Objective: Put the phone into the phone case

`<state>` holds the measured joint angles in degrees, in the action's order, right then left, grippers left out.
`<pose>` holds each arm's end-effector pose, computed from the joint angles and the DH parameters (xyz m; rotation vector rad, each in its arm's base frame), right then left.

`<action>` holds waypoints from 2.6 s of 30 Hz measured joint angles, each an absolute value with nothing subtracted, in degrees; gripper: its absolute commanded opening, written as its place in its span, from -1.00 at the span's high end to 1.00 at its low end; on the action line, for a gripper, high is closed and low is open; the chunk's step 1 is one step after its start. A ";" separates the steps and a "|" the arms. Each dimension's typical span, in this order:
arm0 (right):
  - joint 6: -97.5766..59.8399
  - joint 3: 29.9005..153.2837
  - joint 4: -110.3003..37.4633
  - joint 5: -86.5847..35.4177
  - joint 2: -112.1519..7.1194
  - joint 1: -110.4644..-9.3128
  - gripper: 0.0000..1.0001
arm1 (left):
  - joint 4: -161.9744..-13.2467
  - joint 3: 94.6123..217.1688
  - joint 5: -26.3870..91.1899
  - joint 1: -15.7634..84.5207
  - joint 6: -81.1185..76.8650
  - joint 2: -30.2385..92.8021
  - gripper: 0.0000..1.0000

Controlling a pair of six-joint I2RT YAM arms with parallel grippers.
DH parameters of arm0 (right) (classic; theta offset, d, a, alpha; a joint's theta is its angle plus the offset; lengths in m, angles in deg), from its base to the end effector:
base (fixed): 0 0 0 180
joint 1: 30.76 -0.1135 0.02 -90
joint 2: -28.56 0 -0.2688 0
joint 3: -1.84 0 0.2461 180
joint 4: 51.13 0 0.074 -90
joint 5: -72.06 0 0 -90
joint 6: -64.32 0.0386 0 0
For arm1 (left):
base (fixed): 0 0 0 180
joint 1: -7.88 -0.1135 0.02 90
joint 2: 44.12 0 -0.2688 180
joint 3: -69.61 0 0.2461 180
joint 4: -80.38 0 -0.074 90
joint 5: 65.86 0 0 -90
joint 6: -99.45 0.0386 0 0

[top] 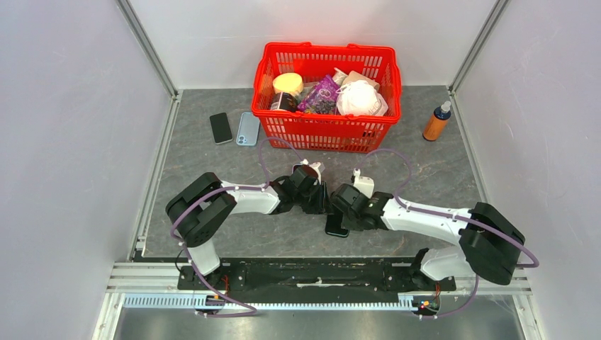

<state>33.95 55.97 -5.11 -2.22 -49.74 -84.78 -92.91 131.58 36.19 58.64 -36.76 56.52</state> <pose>0.1422 0.1781 0.1714 0.1985 2.7126 0.1920 0.2090 -0.2686 0.1444 0.2160 2.5968 -0.9820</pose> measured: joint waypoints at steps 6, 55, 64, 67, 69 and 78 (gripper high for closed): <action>36.01 56.78 -3.91 3.51 -52.01 -88.93 0.96 | -92.73 131.66 36.19 58.64 -36.76 56.52 0.30; 41.84 55.40 -3.52 1.63 -50.98 -90.99 0.71 | -91.31 132.76 35.78 58.71 -36.76 57.08 0.34; 42.43 55.36 -2.88 3.53 -50.22 -92.08 0.26 | -91.29 132.76 35.78 58.71 -36.74 57.08 0.34; 42.41 53.74 -4.65 2.50 -46.81 -91.21 0.01 | -91.31 132.76 35.80 58.71 -36.74 57.08 0.34; 41.89 52.78 -4.72 1.52 -45.08 -89.94 -0.09 | -91.35 132.78 35.80 58.71 -36.76 57.08 0.34; 37.87 51.88 -1.29 -4.73 -34.74 -82.64 -0.08 | -91.59 132.78 35.80 58.82 -36.76 57.08 0.34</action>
